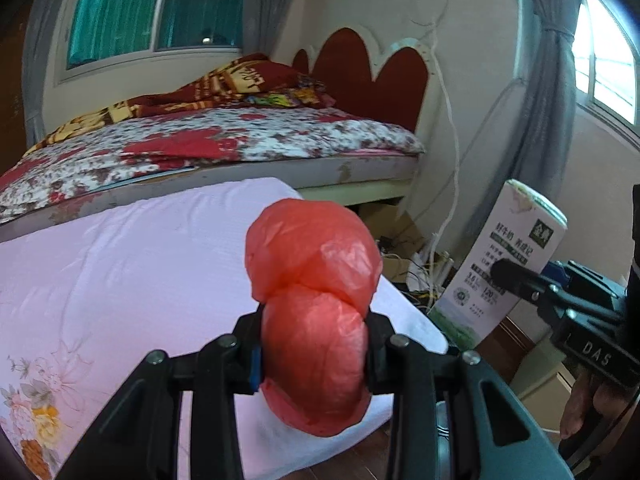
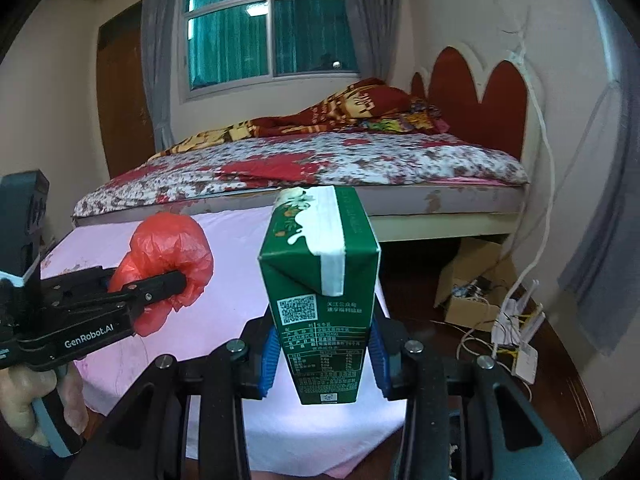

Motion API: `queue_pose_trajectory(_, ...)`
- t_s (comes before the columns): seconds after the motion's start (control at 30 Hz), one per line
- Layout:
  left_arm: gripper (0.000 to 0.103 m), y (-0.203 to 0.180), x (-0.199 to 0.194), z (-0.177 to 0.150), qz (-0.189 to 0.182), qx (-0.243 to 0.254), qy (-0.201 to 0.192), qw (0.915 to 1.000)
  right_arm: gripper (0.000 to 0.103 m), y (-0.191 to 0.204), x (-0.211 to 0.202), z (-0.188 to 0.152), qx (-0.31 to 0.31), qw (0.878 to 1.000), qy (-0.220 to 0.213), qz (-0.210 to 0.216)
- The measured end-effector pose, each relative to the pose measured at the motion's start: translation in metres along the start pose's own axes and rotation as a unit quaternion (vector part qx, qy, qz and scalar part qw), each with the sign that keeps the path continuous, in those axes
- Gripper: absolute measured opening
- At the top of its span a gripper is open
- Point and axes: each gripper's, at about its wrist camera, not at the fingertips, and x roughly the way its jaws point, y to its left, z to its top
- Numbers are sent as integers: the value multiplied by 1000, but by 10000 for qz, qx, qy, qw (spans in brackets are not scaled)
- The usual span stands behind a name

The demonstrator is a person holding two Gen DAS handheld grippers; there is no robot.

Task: Collect trash
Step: 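Carry the red bag and milk carton over the bucket and open both tools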

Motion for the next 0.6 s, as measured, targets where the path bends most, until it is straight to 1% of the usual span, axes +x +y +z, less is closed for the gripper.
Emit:
queue_pose_trajectory(0.23, 37, -38, 3, -8, -266, 206, 62, 9994, 41, -42, -36, -22, 237, 9995, -98, -190)
queue_pose_trajectory(0.33, 37, -62, 12, -16, -496, 377, 179, 9979, 41, -62, -47, -38, 301, 9990, -73, -307)
queue_pose_trajectory(0.5, 37, -110, 32, -35, -900, 714, 446, 9924, 41, -103, -59, -68, 579, 9965, 98, -601)
queue_pose_trajectory(0.6, 37, -134, 43, -47, -1101, 853, 607, 9884, 41, -131, -69, -93, 785, 9934, 238, -803)
